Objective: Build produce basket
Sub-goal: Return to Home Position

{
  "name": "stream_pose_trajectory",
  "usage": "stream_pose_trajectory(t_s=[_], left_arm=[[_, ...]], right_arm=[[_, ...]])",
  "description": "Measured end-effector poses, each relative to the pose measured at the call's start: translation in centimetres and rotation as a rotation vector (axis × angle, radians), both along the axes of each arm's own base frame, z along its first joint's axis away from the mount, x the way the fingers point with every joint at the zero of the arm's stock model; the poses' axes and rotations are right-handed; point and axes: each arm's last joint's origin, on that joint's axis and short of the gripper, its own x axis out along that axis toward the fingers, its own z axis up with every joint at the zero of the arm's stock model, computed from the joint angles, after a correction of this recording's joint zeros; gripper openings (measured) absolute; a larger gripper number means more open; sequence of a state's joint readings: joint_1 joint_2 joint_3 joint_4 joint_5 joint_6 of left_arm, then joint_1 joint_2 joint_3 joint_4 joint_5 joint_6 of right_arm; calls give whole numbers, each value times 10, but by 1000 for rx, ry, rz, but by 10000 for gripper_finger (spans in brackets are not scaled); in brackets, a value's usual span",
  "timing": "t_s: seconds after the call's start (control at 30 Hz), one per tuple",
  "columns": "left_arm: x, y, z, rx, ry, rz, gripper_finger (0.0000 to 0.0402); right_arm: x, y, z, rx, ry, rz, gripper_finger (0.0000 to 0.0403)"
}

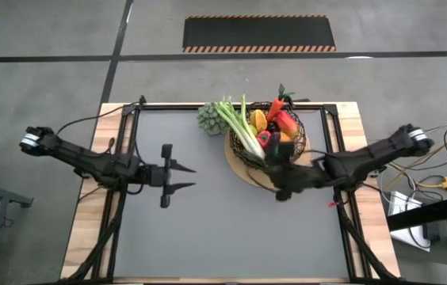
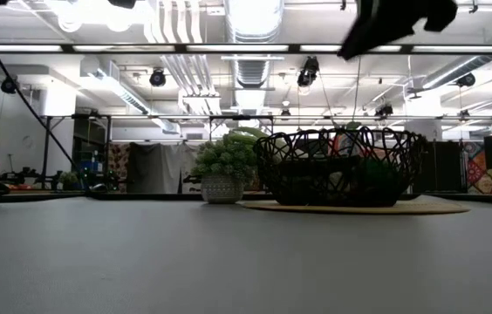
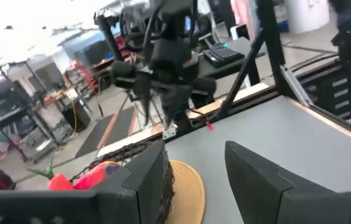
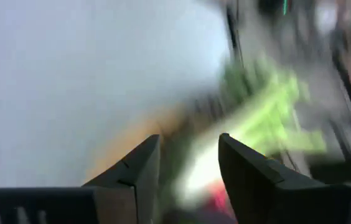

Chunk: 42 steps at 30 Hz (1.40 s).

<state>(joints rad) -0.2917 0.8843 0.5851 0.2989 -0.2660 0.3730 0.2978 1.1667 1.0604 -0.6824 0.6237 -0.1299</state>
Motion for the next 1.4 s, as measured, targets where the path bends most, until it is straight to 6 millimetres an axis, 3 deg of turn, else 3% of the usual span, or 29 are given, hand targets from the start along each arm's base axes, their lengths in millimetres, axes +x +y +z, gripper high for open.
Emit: stream_pose_trajectory(t_s=[0.2,0.3,0.4,0.57,0.87,1.23,1.4], left_arm=[[-25,7,-16,10,-55,-4,151],[-37,11,-25,5,-75,1,151],[-49,16,-26,-11,-122,20,151],[-66,28,-36,-31,-164,169,150],[-89,37,-59,-24,-221,237,151],[-107,42,-80,-58,-289,252,150],[-104,42,-88,-65,-271,252,150]], right_arm=[[-11,9,-31,22,-500,367,122],[-19,3,-46,-11,-680,513,104],[-27,-11,-53,-72,-799,531,86],[-39,-39,-60,-103,-819,503,58],[-72,-77,-64,-71,-889,495,31],[-104,-79,-77,-47,-864,468,27],[-127,-75,-77,-74,-954,475,27]])
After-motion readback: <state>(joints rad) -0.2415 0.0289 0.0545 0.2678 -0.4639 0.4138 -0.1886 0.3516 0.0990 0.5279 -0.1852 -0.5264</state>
